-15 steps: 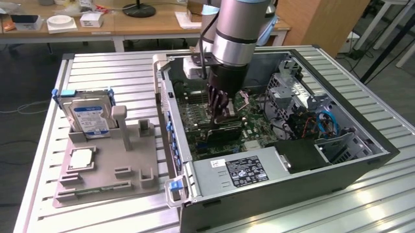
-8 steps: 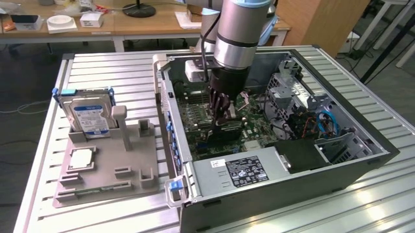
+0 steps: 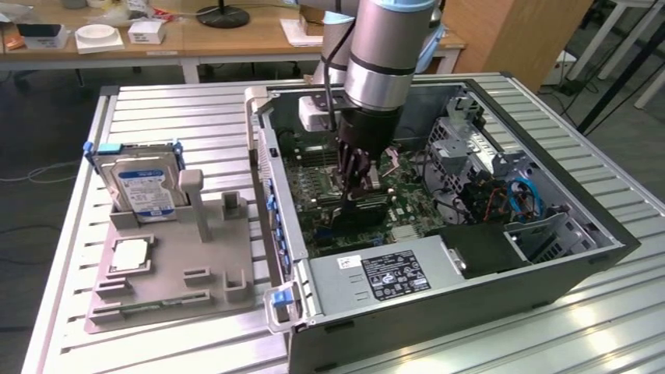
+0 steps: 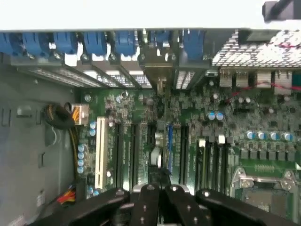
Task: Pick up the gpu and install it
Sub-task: 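Press down on the gpu until it lock into place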
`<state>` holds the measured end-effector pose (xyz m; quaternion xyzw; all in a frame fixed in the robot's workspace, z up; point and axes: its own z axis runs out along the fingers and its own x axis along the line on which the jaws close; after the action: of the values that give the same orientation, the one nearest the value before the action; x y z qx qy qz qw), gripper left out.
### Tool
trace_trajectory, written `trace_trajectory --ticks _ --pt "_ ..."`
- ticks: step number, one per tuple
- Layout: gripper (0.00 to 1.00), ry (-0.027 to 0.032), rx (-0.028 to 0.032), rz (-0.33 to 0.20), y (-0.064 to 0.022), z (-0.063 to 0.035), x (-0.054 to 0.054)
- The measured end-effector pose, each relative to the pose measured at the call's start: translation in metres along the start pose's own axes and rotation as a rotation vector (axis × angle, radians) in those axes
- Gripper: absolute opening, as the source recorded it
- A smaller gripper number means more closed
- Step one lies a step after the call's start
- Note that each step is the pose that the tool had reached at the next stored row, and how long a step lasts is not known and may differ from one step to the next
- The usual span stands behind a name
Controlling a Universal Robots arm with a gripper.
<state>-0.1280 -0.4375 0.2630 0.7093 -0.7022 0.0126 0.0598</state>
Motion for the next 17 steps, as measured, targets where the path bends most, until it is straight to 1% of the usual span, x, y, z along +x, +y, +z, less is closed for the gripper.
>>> trace_trajectory --ticks 2,3,4,5,7,8,17 --pt "0.11 0.0029 -0.0028 -0.001 0.0012 -0.0103 0.0017" --pt "0.11 0.0021 -0.0026 -0.001 0.0015 -0.0136 0.0020" --pt "0.11 0.0007 -0.0023 -0.002 0.0016 -0.0142 0.0020" --pt "0.11 0.0002 -0.0007 -0.002 0.0016 -0.0141 0.0020" --pt "0.11 0.0005 0.0029 -0.002 0.0015 -0.0143 0.0021" --pt "0.11 0.0006 0.0052 -0.002 0.0015 -0.0140 0.0021" --pt "0.11 0.0010 0.0386 0.000 0.0010 -0.0058 0.0012"
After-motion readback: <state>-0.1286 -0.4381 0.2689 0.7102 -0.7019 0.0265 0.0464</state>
